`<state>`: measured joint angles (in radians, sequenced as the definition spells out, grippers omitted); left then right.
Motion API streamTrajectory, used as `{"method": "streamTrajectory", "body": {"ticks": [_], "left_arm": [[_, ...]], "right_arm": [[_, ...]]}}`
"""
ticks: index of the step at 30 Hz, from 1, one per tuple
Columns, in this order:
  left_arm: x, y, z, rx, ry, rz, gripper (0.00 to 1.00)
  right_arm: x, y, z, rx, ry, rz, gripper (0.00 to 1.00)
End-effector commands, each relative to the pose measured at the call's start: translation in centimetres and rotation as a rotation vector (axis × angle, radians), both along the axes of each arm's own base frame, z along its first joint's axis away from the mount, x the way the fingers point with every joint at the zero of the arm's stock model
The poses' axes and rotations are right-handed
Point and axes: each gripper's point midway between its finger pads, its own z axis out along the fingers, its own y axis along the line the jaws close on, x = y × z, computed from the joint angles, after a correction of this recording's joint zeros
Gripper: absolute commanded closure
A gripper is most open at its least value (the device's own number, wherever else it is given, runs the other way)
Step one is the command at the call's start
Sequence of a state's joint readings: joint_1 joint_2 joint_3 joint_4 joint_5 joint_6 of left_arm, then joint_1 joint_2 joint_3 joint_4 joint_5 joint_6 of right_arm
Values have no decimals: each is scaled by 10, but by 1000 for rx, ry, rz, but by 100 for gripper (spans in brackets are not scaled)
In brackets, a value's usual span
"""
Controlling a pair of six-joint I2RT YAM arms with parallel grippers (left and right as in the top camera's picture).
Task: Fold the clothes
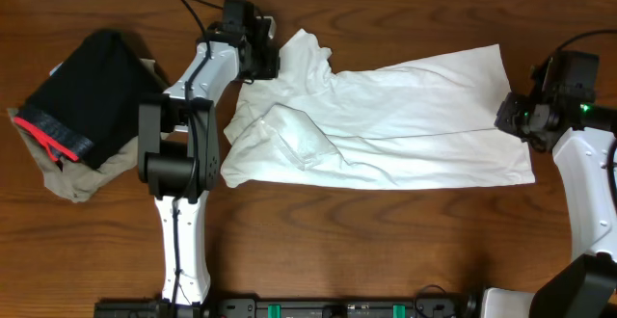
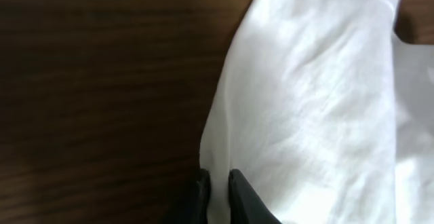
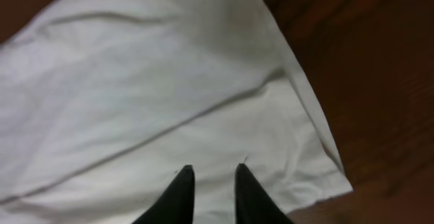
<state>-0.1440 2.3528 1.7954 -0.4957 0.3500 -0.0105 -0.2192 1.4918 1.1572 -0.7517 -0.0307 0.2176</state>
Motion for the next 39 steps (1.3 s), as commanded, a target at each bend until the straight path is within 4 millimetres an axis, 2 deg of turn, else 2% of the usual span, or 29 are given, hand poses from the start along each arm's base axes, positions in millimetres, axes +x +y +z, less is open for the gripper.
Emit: {"method": "streamTrajectory", "body": {"ticks": [1,3,7,8,10,12,14,17,19,22,23,30,39], "left_arm": [[-2,4,11,-1,3,7,88],[-3,3,26,-5,-14,7,89],[-7,4,51,-10,-30,14,90],[-8,4,55,-10,-29,14,90],[-10,4,59,-12,-25,20,90],[-13,5,59,-15,-11,30,90],[-16,5,57,-14,7,34,90],[-19,5,56,-14,19,35,91],[-21,4,56,-13,25,33,91],[-22,2,55,-12,28,29,91],[-22,2,55,-12,27,29,91],[-20,-1,56,-13,19,24,91],[-16,-1,58,-16,-1,24,91]], "right_arm": [[11,2,6,-11,-47,19,86],[22,0,10,-25,-90,27,89],[48,-6,13,-49,-174,34,88],[57,-7,12,-60,-197,41,85],[74,-13,8,-86,-238,47,71],[93,-17,2,-111,-280,63,64],[113,-23,-8,-132,-324,73,49],[132,-27,-27,-139,-354,73,44],[144,-29,-44,-138,-369,76,35],[154,-35,-63,-154,-371,89,34],[158,-38,-69,-159,-373,95,28],[185,-48,-90,-180,-361,124,25],[197,-57,-124,-155,-322,121,25]]}}
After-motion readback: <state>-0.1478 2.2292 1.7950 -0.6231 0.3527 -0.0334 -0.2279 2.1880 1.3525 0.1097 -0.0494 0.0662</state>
